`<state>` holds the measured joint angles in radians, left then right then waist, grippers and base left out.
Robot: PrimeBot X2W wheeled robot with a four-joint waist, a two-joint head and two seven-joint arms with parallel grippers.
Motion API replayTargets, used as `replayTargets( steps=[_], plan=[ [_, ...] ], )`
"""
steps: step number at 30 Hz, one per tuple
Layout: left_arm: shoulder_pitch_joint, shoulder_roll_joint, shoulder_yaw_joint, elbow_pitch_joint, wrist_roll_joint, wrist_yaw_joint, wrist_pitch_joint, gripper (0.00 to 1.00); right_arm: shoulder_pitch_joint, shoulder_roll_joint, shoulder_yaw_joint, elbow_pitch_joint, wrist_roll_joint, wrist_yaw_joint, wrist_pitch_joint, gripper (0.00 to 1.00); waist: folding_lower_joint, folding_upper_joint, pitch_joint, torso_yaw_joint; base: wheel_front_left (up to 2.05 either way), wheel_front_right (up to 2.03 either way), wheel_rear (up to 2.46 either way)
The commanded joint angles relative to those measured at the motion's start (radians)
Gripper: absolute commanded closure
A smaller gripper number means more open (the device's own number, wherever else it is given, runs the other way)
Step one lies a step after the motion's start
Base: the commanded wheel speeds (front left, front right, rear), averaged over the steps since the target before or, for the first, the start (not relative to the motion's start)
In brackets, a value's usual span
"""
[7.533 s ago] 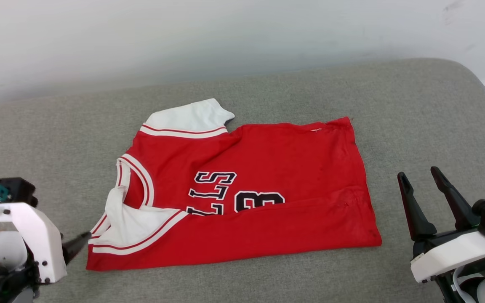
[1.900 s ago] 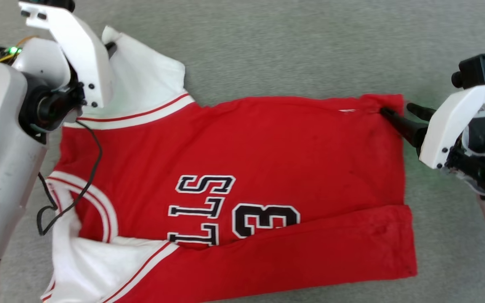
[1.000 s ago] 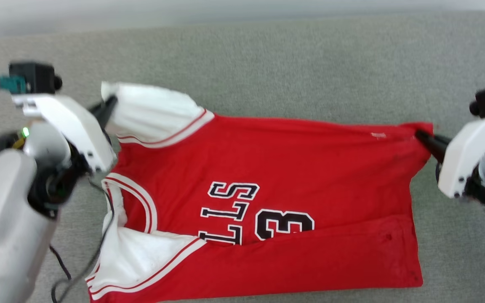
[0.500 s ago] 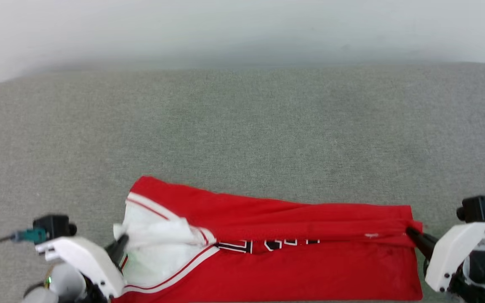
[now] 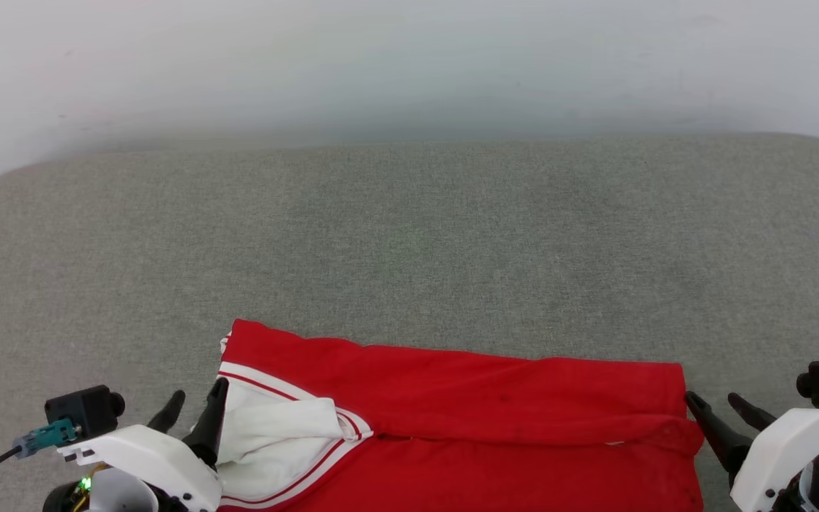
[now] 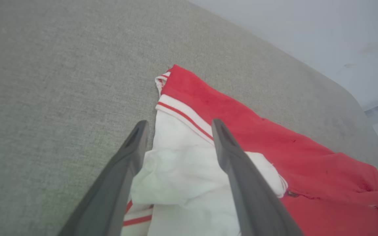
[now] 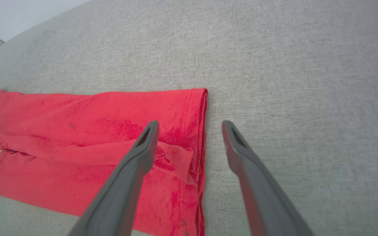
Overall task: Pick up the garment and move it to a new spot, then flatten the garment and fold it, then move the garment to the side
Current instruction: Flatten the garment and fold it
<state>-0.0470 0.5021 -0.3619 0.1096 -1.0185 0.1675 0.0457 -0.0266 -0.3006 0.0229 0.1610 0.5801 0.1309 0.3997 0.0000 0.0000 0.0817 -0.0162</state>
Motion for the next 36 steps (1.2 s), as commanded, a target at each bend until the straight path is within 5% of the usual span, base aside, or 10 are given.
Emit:
replayTargets(
  steps=[1, 11, 30, 31, 33, 36],
  plan=[
    [-0.019, 0.003, 0.008, -0.022, 0.028, 0.005, -0.041, 0.00, 0.024, 0.004, -0.020, -0.034, -0.011, -0.001, 0.018, 0.00, 0.0000, 0.0000, -0.011, -0.003, 0.00, 0.00, 0.00],
    [-0.090, -0.010, 0.020, -0.150, 0.238, 0.051, -0.273, 0.00, -0.001, -0.032, -0.137, -0.106, -0.030, 0.000, 0.219, 0.00, 0.0000, 0.0000, -0.020, 0.022, 0.00, 0.00, 0.00],
    [-0.087, -0.031, -0.016, -0.269, 0.445, 0.104, -0.308, 0.00, -0.016, 0.024, -0.082, 0.121, 0.008, 0.000, 0.396, 0.00, 0.0000, 0.0000, 0.078, 0.170, 0.00, 0.00, 0.00],
    [-0.086, -0.033, -0.016, -0.268, 0.447, 0.105, -0.309, 0.00, -0.015, 0.029, -0.067, 0.137, 0.018, 0.001, 0.402, 0.44, 0.0000, 0.0000, 0.080, 0.172, 0.00, 0.00, 0.00],
    [-0.083, -0.038, -0.016, -0.265, 0.449, 0.104, -0.309, 0.00, -0.022, 0.033, -0.045, 0.157, 0.034, 0.001, 0.400, 1.00, 0.0000, 0.0000, 0.079, 0.173, 0.00, 0.00, 0.00],
    [-0.077, -0.045, -0.015, -0.257, 0.448, 0.102, -0.310, 0.00, -0.035, 0.015, -0.027, 0.158, 0.049, 0.001, 0.385, 1.00, 0.0000, 0.0000, 0.070, 0.169, 0.00, 0.00, 0.00]
  ],
)
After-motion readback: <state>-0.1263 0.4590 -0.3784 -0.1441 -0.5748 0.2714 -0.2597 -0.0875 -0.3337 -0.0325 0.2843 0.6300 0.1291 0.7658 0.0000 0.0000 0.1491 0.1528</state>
